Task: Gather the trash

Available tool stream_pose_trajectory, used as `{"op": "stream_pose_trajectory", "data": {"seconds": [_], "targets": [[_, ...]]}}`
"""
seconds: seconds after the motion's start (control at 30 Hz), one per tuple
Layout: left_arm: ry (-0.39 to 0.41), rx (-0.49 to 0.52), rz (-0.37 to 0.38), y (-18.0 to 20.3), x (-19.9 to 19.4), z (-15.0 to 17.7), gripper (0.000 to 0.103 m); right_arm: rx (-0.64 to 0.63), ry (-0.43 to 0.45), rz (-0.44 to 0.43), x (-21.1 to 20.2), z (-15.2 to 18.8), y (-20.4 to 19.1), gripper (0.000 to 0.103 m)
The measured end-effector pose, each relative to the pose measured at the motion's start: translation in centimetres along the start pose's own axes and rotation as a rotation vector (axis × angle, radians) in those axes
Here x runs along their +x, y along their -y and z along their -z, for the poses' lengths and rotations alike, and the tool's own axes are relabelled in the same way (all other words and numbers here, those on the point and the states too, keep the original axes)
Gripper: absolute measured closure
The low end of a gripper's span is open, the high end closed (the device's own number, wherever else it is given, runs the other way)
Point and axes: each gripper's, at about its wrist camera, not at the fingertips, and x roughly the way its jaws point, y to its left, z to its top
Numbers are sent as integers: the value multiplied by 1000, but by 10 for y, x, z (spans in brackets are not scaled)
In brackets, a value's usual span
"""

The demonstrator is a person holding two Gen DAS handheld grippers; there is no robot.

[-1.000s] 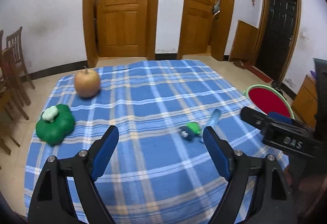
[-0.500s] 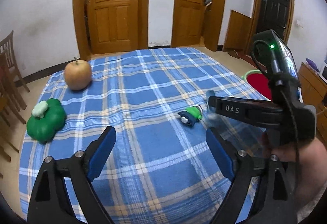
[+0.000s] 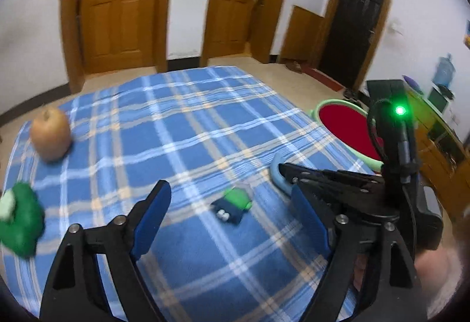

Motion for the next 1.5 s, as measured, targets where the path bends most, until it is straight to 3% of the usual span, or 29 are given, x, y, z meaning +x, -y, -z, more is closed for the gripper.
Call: {"op": "stream_pose_trajectory", "data": {"seconds": [0.2, 0.47, 0.57, 0.63, 0.7, 0.93, 1.23, 1.5], "targets": [[-67, 10, 25, -4, 18, 5, 31, 66, 1, -62, 0, 1, 13, 102], [-156, -42, 15, -11, 41, 14, 32, 98, 3, -100, 0, 4, 18, 102], [-148, -28, 4, -6, 43, 12, 32, 119, 3, -125, 1, 4, 22, 102], [-160, -8, -6, -1, 46, 13, 42, 131, 3, -139, 2, 4, 24, 102], [-158, 8, -21, 2, 46, 13, 65, 133, 4, -143, 1, 5, 25, 102], [-149, -28, 8, -4, 41, 14, 66, 84, 5, -86, 1, 4, 17, 102], [-135, -35, -47, -9, 24, 20, 66, 110, -4, -168, 2, 5, 25, 102], [-70, -37, -59, -12, -14, 24, 66, -16, 79, -41, -32, 14, 12, 102]]}}
